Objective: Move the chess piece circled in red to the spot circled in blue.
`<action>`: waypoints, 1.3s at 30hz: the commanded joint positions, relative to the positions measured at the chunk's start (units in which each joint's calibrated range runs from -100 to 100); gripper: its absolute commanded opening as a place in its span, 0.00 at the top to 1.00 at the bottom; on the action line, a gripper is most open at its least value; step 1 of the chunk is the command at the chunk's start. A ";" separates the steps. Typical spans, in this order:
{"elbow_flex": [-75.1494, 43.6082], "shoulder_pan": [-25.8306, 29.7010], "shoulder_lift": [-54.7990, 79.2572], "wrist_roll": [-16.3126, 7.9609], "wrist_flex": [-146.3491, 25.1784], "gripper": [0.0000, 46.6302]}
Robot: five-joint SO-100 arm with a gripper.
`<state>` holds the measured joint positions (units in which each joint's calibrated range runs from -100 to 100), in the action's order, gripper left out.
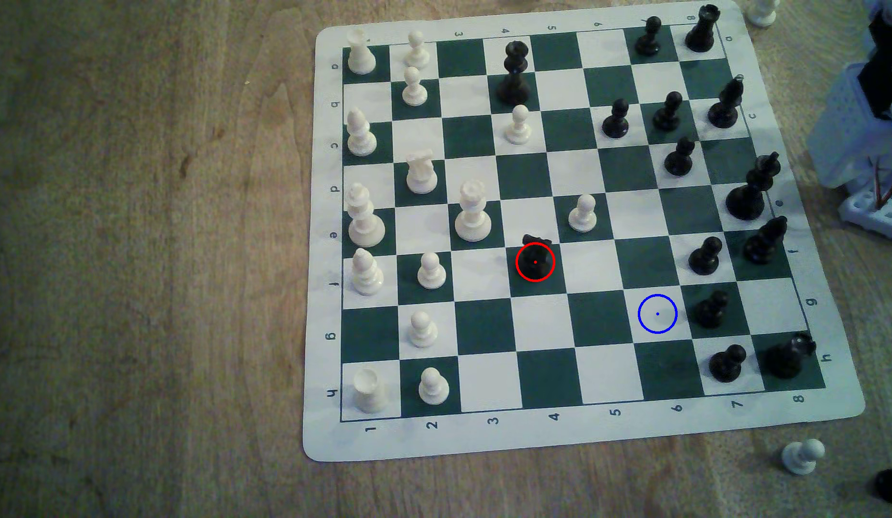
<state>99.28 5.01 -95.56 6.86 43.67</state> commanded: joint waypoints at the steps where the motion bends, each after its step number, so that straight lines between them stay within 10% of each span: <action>1: 0.63 -1.69 -0.20 -0.63 -25.57 1.00; 8: -10.97 0.11 0.14 -5.52 -59.88 0.89; 14: -28.29 0.26 1.16 -8.11 -90.27 0.34; 29: -53.76 10.28 37.92 -15.73 -105.42 0.30; 39: -55.85 10.51 58.29 -18.41 -92.72 0.45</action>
<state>48.12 15.19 -41.94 -10.72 -52.99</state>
